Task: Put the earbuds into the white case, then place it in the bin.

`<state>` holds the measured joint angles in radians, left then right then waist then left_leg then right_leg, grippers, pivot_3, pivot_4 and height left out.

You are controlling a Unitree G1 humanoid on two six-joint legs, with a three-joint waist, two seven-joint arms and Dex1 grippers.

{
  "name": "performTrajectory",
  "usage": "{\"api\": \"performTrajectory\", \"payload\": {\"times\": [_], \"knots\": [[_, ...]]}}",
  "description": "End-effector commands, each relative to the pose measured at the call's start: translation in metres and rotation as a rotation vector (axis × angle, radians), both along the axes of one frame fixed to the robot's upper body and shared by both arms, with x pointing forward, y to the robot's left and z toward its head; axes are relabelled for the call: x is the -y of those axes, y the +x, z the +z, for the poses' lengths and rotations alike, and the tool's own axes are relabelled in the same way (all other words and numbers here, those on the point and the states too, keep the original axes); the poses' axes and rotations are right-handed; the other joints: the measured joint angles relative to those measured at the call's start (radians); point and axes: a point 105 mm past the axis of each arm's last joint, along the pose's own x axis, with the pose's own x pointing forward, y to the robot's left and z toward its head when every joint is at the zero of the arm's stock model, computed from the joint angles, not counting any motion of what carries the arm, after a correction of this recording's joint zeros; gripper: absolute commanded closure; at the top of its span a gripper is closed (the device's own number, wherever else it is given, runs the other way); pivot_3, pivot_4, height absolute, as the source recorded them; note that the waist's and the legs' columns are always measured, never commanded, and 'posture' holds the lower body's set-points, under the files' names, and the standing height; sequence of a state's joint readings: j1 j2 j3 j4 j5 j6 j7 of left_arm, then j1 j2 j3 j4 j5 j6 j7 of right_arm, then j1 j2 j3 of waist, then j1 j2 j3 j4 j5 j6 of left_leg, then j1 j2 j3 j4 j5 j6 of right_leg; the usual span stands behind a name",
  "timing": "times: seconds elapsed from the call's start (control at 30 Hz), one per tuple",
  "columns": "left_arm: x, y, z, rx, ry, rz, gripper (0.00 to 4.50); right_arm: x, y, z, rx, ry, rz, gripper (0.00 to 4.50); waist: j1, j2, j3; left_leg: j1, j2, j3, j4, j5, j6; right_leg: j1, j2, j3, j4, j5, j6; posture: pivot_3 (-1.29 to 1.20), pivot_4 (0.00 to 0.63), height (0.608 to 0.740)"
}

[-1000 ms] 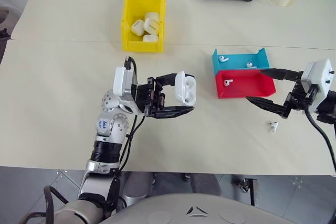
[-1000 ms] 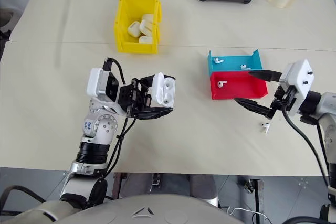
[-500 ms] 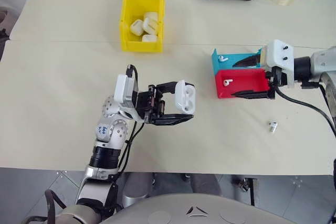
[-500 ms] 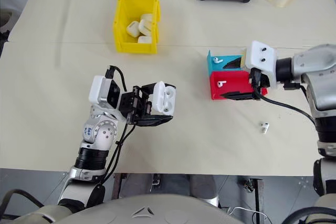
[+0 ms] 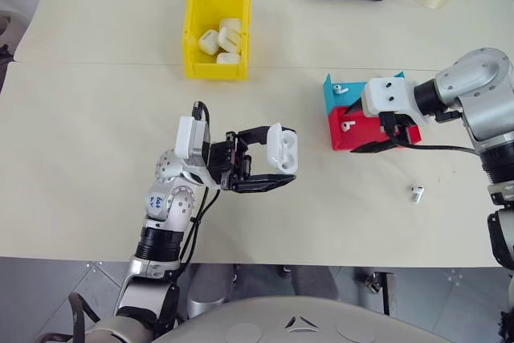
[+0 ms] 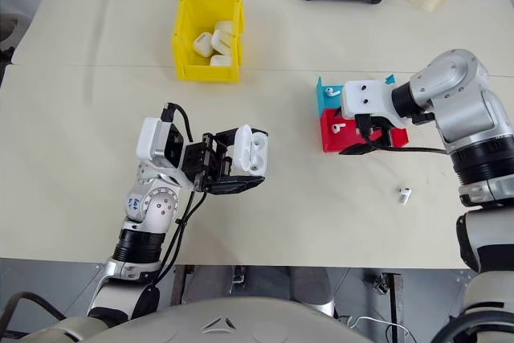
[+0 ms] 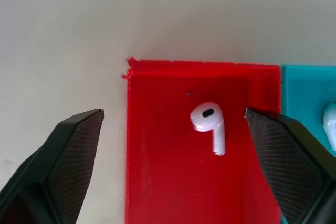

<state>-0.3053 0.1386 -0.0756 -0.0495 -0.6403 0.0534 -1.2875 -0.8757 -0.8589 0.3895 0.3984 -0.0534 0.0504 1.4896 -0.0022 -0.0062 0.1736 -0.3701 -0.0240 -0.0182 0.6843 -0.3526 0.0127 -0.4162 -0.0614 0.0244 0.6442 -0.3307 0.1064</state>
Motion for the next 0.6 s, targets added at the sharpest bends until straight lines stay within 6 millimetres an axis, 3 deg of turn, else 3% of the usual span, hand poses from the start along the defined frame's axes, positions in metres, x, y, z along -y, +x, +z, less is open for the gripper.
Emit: {"api": "performTrajectory", "payload": {"times": [0.03, 0.17, 0.6], "knots": [[0.001, -0.005, 0.01, 0.043, -0.023, -0.014, 1.69, -0.004, 0.002, 0.004, 0.027, -0.021, 0.039, 0.42, 0.0, 0.0, 0.0, 0.0, 0.0, 0.0, 0.0, 0.0, 0.0, 0.0, 0.0, 0.0, 0.0, 0.0, 0.0, 0.0, 0.15, 0.74], [0.001, -0.006, 0.011, 0.04, -0.021, -0.018, 1.69, -0.004, 0.003, -0.001, 0.04, -0.049, 0.051, 1.6, 0.0, 0.0, 0.0, 0.0, 0.0, 0.0, 0.0, 0.0, 0.0, 0.0, 0.0, -0.001, 0.0, 0.0, 0.0, 0.0, 0.15, 0.74], [-0.001, -0.007, 0.005, 0.029, 0.003, -0.034, 1.69, 0.003, 0.01, -0.008, 0.092, -0.109, 0.021, 1.6, 0.0, 0.0, 0.0, 0.0, 0.0, 0.0, 0.001, 0.0, 0.0, 0.0, 0.0, -0.001, 0.0, 0.0, 0.0, 0.0, 0.15, 0.74]]}}
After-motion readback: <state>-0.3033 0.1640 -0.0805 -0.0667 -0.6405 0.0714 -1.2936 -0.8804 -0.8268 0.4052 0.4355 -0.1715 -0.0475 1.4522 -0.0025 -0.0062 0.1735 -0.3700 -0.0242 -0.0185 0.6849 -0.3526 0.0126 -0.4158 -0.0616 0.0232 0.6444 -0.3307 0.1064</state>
